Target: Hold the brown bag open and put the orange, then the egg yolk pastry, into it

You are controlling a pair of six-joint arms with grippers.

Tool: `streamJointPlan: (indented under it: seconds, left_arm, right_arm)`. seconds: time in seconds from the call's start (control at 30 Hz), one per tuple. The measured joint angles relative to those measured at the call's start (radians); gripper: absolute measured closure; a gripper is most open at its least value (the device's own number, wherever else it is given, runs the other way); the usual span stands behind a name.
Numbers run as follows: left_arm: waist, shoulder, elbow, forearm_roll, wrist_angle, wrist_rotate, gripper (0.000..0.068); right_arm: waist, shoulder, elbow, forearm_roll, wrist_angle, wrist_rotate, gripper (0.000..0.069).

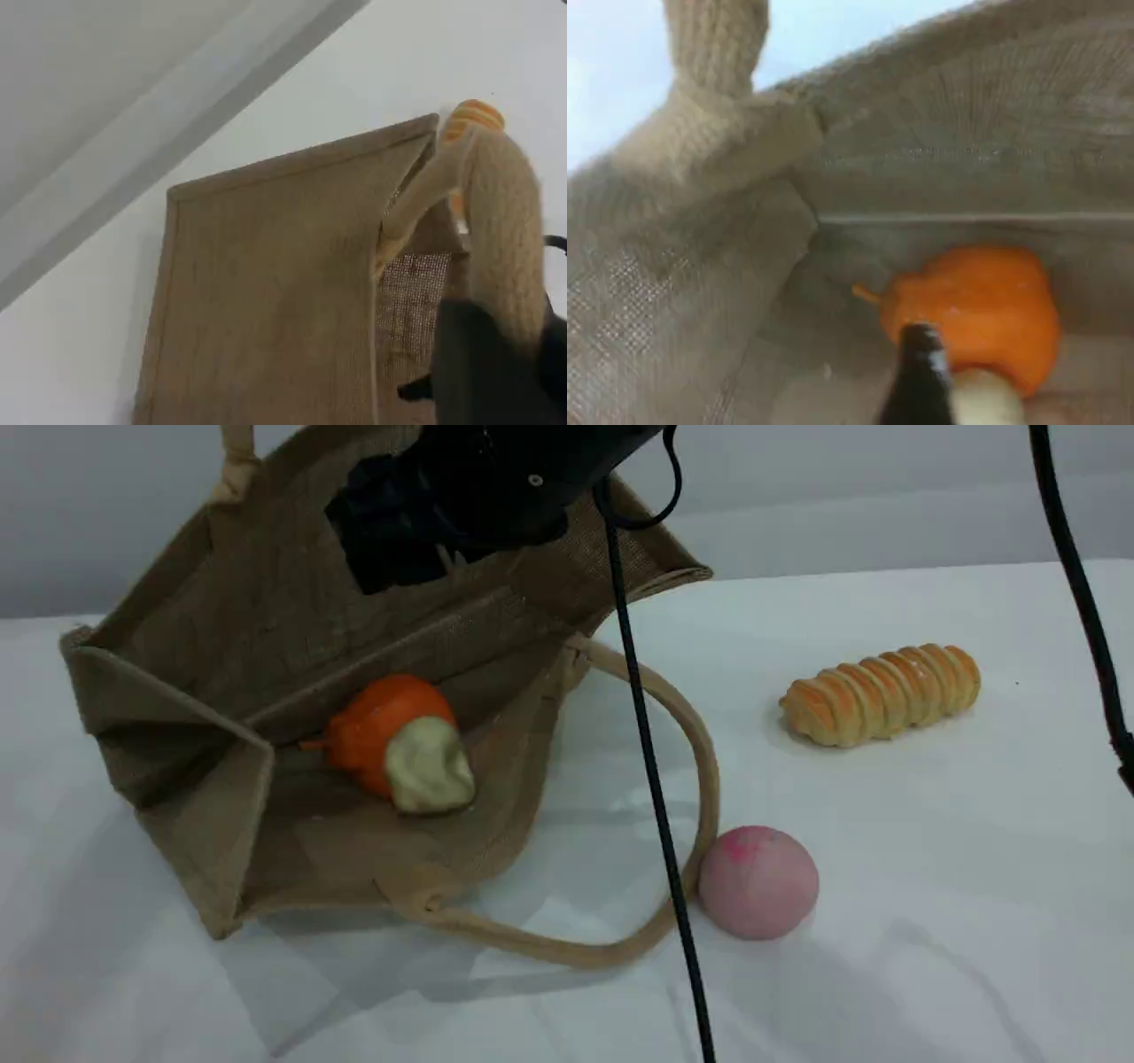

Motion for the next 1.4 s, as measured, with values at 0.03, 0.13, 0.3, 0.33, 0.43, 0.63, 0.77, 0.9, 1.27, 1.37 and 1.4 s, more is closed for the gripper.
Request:
streamJointPlan:
  seconds: [0.03,0.13,0.3,0.33,0.43,0.63,0.77,0.9,1.27,1.37,1.4]
  left_arm:
    - [0.000,0.000,0.000,0.000,0.000,0.000,0.0596]
    - [0.000,0.000,0.000,0.000,0.000,0.000,0.0596]
    - [0.000,0.000,0.000,-0.001,0.000,-0.003,0.0596]
    - [0.000,0.000,0.000,-0.001,0.000,-0.004,0.0596]
    - [0.000,0.000,0.000,-0.001,0.000,-0.004,0.0596]
    - [0.000,0.000,0.000,-0.001,0.000,-0.004,0.0596]
    - [0.000,0.000,0.000,-0.001,0.000,-0.004,0.0596]
    - [0.000,0.000,0.000,-0.001,0.000,-0.004,0.0596]
    - [0.000,0.000,0.000,-0.001,0.000,-0.004,0.0596]
    - [0.000,0.000,0.000,-0.001,0.000,-0.004,0.0584]
    - [0.000,0.000,0.000,-0.001,0.000,-0.004,0.0573]
  right_arm:
    - [-0.001,-0.002,0.000,-0.004,0.004,0.000,0.0136]
    - [-0.004,-0.025,0.000,-0.030,0.027,0.000,0.0077]
    - [-0.034,-0.083,0.000,-0.083,0.127,0.000,0.0095]
    - [-0.045,-0.098,0.000,-0.094,0.146,0.000,0.0101]
    - [-0.080,-0.147,0.000,-0.126,0.242,0.001,0.0109]
    - [-0.182,-0.269,0.000,-0.186,0.390,0.035,0.0111]
    - [-0.282,-0.351,0.000,-0.250,0.430,0.102,0.0111]
    - [-0.394,-0.418,0.000,-0.337,0.466,0.207,0.0111]
    - [-0.553,-0.516,0.000,-0.667,0.492,0.429,0.0111]
    - [-0.556,-0.541,0.000,-0.696,0.492,0.455,0.0113]
    - [-0.557,-0.549,0.000,-0.696,0.492,0.455,0.0113]
